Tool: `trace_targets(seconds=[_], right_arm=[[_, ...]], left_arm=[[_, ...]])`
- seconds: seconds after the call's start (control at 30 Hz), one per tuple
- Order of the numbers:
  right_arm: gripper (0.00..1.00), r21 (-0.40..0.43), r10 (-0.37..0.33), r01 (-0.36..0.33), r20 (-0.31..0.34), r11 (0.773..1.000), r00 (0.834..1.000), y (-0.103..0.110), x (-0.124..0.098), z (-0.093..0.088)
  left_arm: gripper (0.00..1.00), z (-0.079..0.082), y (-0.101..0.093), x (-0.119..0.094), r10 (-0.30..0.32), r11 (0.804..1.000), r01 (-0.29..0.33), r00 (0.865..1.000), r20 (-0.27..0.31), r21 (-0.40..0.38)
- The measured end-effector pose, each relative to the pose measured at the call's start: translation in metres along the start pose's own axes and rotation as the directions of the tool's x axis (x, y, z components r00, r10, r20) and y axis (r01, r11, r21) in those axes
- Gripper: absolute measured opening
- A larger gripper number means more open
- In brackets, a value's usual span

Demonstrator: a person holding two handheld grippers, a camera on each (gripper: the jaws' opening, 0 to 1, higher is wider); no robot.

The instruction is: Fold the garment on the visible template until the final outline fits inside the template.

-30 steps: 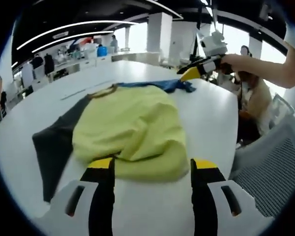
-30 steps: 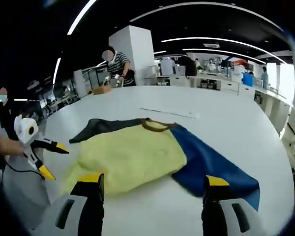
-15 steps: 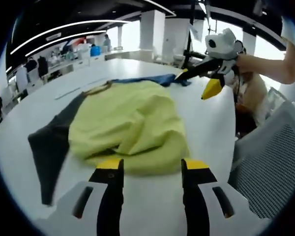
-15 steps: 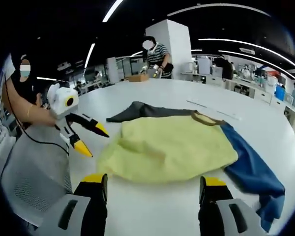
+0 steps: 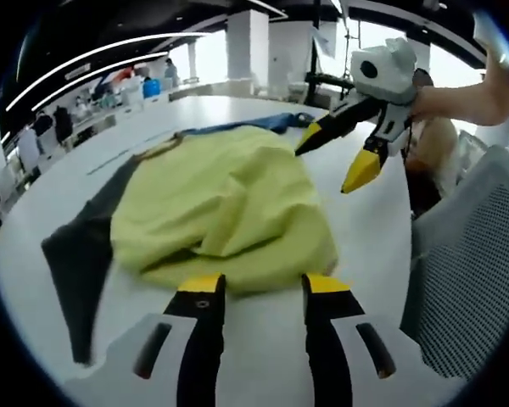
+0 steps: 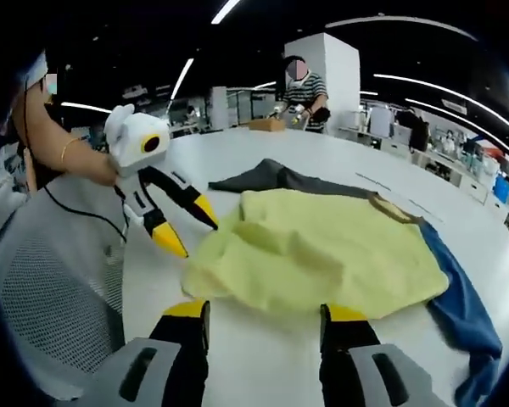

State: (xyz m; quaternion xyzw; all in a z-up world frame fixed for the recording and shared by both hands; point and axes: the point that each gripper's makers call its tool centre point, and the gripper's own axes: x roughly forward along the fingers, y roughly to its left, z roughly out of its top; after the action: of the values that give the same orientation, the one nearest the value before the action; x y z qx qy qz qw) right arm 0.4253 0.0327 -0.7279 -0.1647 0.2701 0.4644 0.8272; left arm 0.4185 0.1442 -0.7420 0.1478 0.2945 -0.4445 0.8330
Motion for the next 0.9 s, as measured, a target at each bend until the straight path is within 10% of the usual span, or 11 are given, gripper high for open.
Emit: trace_targets(seconds=[0.9], right_arm=[[0.00, 0.048, -0.105, 0.107, -0.042, 0.993, 0.994, -0.020, 0.021, -0.014]], left_arm=[[0.00, 0.002, 0.020, 0.016, 0.097, 0.995, -0.098, 0.995, -0.039, -0.017]])
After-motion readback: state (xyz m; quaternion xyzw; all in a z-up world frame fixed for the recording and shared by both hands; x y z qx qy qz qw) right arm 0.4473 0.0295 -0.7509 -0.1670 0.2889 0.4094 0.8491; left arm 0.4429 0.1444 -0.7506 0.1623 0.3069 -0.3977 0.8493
